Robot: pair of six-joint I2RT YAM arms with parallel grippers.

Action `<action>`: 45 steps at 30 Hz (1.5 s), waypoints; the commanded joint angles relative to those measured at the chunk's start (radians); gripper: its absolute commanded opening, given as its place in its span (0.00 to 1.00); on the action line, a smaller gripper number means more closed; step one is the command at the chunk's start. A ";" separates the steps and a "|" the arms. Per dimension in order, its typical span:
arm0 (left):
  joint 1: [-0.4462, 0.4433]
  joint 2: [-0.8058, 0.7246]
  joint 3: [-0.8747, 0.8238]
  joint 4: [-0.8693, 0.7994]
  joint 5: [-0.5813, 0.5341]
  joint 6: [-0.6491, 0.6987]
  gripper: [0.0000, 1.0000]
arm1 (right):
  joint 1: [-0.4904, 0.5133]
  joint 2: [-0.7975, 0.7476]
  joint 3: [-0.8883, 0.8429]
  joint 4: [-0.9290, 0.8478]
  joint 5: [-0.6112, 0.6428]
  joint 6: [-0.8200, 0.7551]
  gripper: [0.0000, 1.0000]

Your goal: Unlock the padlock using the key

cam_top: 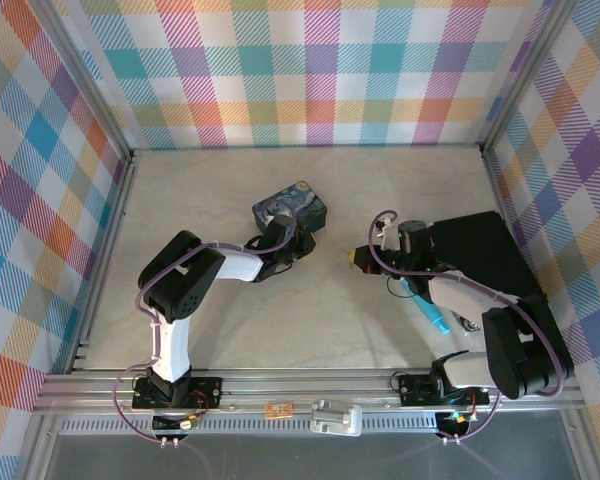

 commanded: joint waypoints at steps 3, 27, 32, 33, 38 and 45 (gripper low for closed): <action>0.034 -0.064 -0.086 0.270 0.171 -0.212 0.00 | -0.004 0.063 -0.002 0.115 -0.066 0.068 0.00; 0.046 -0.061 -0.244 0.650 0.236 -0.415 0.00 | 0.075 0.298 0.053 0.460 -0.143 0.252 0.00; 0.046 -0.058 -0.245 0.651 0.231 -0.405 0.00 | 0.075 0.305 0.074 0.455 -0.145 0.252 0.00; 0.046 -0.057 -0.246 0.650 0.230 -0.404 0.00 | 0.075 0.308 0.079 0.451 -0.142 0.253 0.00; 0.046 -0.050 -0.251 0.667 0.233 -0.407 0.00 | 0.075 0.327 0.095 0.464 -0.141 0.265 0.00; 0.046 -0.039 -0.257 0.690 0.236 -0.412 0.00 | 0.078 0.353 0.113 0.485 -0.142 0.275 0.00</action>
